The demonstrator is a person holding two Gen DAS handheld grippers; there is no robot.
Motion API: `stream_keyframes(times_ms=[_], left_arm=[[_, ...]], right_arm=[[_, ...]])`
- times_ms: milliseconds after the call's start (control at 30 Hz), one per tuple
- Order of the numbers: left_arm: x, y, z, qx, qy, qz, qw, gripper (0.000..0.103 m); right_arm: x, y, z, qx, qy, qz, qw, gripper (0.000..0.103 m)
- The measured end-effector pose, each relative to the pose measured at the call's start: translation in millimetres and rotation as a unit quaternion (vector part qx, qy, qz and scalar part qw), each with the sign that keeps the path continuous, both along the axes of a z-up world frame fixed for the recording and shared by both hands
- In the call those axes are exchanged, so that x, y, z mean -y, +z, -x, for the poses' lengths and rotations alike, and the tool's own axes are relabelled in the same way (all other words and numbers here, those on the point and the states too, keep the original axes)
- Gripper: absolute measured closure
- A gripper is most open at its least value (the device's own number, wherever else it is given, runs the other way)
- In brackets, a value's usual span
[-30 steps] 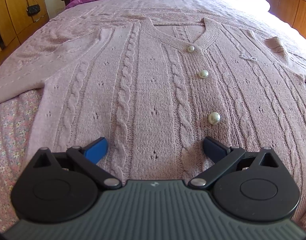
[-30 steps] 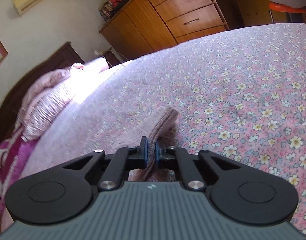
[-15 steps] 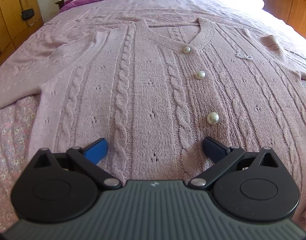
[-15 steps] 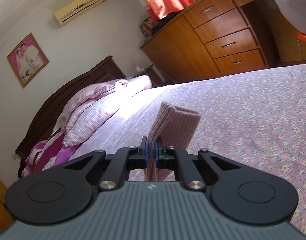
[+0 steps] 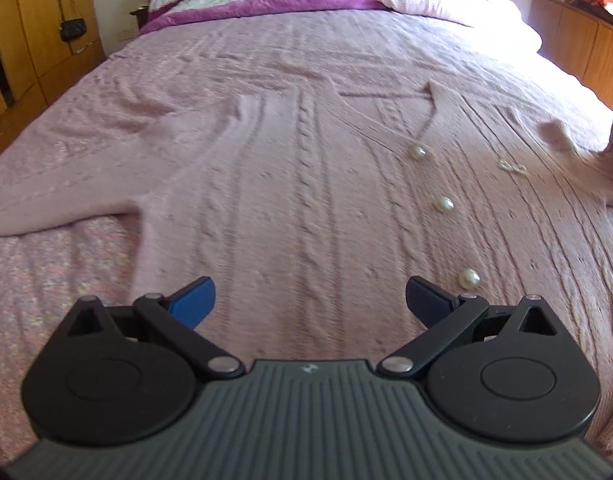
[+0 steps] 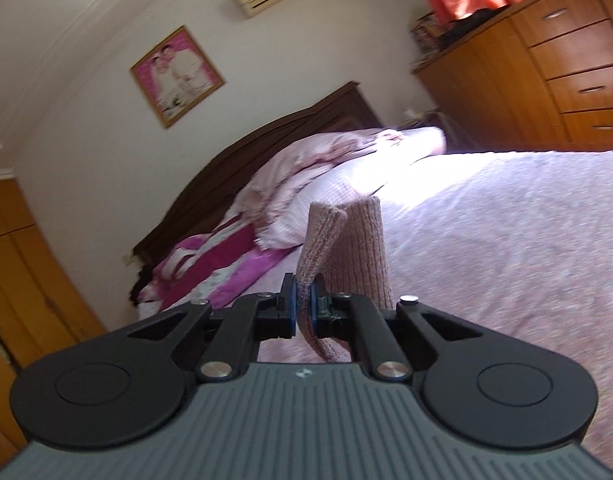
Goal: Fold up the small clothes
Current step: 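Lift the gripped sleeve cuff up off the bed with the right gripper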
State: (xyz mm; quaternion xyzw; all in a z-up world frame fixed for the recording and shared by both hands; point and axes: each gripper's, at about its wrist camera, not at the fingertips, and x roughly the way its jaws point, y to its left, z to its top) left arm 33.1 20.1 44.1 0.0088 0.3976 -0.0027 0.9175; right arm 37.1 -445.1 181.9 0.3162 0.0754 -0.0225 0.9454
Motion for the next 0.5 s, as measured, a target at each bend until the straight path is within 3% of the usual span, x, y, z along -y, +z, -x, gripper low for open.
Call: stream_keyframes(times_ms=[267, 500], left_arm=[[-28, 12, 7, 0.025, 0.032, 0.003, 0.9992, 0.0], [-50, 11, 8, 0.028, 0.056, 0.014, 0.9979, 0.0]], right_arm=[[-120, 18, -34, 0.021, 0.071, -0.012, 0.997, 0.097], [-212, 4, -62, 0.007, 0.128, -0.008, 0.992, 0.097]])
